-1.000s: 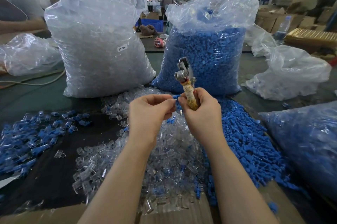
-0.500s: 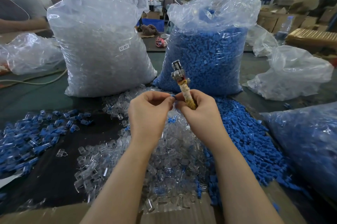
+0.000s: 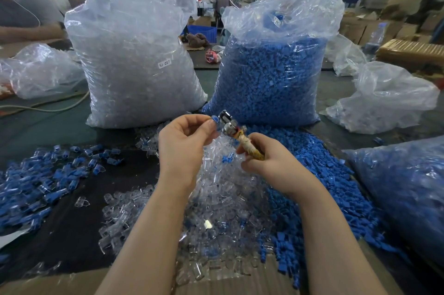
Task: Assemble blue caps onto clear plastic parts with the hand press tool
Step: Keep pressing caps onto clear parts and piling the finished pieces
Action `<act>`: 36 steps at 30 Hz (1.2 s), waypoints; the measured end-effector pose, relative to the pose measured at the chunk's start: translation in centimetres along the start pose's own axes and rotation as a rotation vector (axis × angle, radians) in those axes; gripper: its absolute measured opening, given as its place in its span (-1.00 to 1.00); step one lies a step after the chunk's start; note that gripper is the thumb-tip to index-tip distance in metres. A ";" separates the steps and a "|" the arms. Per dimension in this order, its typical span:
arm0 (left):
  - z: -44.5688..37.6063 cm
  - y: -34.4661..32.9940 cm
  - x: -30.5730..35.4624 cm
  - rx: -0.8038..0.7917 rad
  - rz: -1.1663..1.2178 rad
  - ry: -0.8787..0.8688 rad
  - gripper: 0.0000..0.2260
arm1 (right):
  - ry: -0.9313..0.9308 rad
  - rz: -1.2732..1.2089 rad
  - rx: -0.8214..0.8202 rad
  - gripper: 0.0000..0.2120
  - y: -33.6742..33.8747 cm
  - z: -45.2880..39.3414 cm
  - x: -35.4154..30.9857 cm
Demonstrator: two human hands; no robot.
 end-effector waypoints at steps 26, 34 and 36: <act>-0.1 0.0 0.0 -0.090 -0.028 -0.004 -0.92 | 0.031 0.129 0.032 -0.85 -0.5 0.0 -0.4; -0.6 1.2 -2.5 -0.002 0.073 0.213 -0.96 | -0.025 0.221 0.034 -0.93 -0.5 -0.3 0.0; -1.0 3.0 -3.5 0.131 0.272 0.323 -0.96 | -0.062 0.276 0.090 -0.94 0.1 -0.5 0.3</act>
Point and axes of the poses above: each hand's wrist, its own z-axis away from the middle knuckle, its own y-axis out of the back of the hand, x = y × z, the point moved 8 cm from there along -z, towards the middle knuckle
